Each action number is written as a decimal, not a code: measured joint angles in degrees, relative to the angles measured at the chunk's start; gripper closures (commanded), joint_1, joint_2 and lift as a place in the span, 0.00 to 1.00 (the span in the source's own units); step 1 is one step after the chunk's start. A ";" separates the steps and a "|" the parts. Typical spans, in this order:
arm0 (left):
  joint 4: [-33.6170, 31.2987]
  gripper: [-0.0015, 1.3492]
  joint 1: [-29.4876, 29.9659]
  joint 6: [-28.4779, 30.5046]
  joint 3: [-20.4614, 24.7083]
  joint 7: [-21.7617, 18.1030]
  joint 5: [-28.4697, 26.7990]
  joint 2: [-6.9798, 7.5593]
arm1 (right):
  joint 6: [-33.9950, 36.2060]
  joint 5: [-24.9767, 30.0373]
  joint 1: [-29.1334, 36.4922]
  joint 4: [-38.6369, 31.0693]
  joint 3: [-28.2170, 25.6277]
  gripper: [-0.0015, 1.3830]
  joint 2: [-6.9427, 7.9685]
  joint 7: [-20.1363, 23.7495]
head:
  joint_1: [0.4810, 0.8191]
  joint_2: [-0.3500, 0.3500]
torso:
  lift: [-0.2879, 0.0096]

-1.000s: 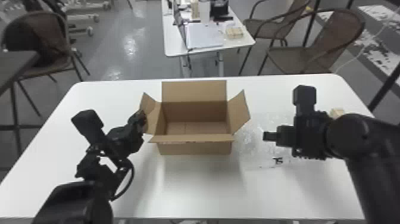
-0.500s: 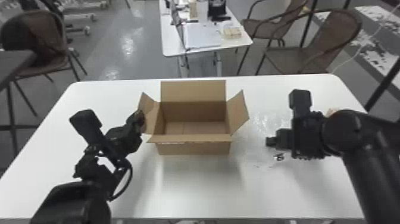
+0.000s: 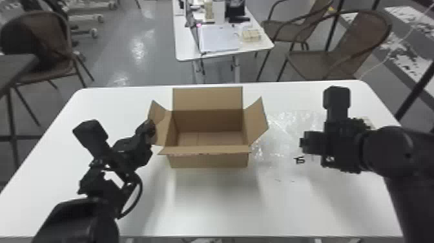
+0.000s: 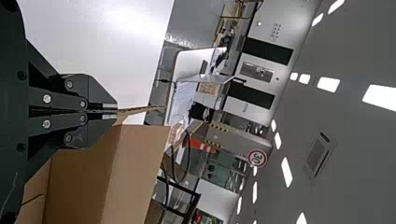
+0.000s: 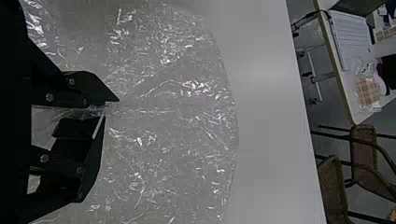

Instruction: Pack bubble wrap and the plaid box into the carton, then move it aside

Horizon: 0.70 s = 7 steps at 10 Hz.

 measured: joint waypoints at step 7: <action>0.17 0.90 0.40 -0.67 0.20 0.35 -0.02 -0.19 | -6.69 0.03 4.22 -16.91 -2.72 0.79 0.15 -0.01 | 0.62 0.59 | 0.51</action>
